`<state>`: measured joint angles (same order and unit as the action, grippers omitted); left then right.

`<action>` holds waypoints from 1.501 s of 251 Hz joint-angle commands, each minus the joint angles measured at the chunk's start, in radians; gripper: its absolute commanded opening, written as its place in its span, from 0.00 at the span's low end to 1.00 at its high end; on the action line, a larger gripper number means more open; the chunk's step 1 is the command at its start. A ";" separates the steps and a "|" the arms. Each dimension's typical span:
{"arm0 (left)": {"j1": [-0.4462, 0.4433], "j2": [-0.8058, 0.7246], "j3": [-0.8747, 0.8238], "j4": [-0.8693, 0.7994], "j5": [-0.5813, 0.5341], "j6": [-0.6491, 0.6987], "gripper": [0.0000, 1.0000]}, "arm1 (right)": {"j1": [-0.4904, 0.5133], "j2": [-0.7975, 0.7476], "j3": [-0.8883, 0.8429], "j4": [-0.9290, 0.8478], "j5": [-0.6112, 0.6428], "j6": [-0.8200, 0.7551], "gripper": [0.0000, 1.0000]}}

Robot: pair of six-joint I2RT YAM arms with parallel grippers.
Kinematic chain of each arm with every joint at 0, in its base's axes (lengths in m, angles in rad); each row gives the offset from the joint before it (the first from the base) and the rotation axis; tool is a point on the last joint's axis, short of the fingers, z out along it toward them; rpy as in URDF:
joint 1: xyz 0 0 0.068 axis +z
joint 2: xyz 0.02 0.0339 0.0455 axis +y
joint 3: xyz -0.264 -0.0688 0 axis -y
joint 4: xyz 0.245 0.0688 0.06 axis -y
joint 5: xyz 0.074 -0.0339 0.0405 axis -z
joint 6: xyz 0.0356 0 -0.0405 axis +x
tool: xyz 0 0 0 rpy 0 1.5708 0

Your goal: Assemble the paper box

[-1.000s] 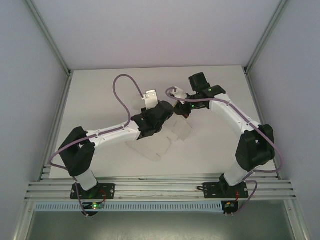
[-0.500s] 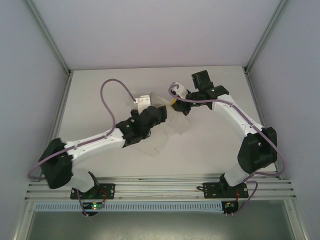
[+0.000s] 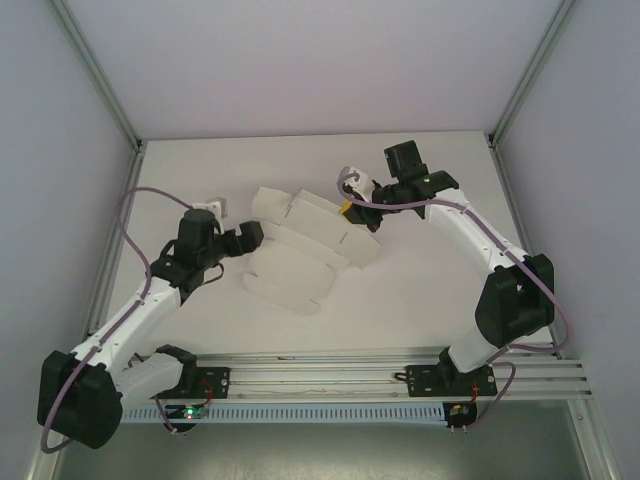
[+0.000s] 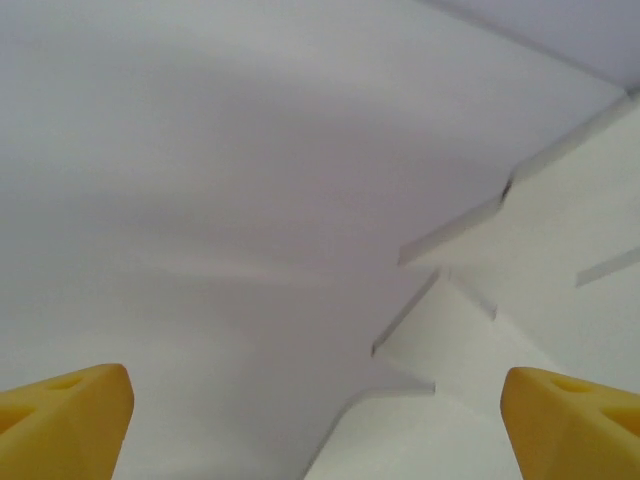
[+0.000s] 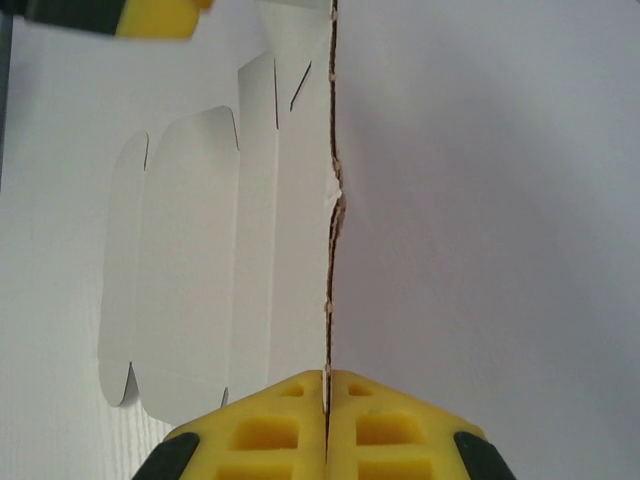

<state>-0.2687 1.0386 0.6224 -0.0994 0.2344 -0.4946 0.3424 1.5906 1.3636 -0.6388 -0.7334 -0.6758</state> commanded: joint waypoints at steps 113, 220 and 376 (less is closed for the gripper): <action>0.016 0.098 0.017 0.235 0.238 0.134 0.57 | -0.025 -0.013 0.013 -0.079 -0.103 -0.069 0.00; 0.017 0.130 -0.006 0.275 0.231 0.155 0.48 | -0.046 -0.012 0.028 -0.107 -0.191 -0.079 0.00; 0.014 0.119 -0.031 0.319 0.346 0.146 0.00 | -0.093 0.025 0.048 -0.018 -0.228 0.121 0.00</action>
<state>-0.2600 1.1748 0.6170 0.1806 0.5743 -0.3378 0.2756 1.5951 1.3746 -0.7147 -0.8803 -0.6590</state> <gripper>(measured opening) 0.050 0.050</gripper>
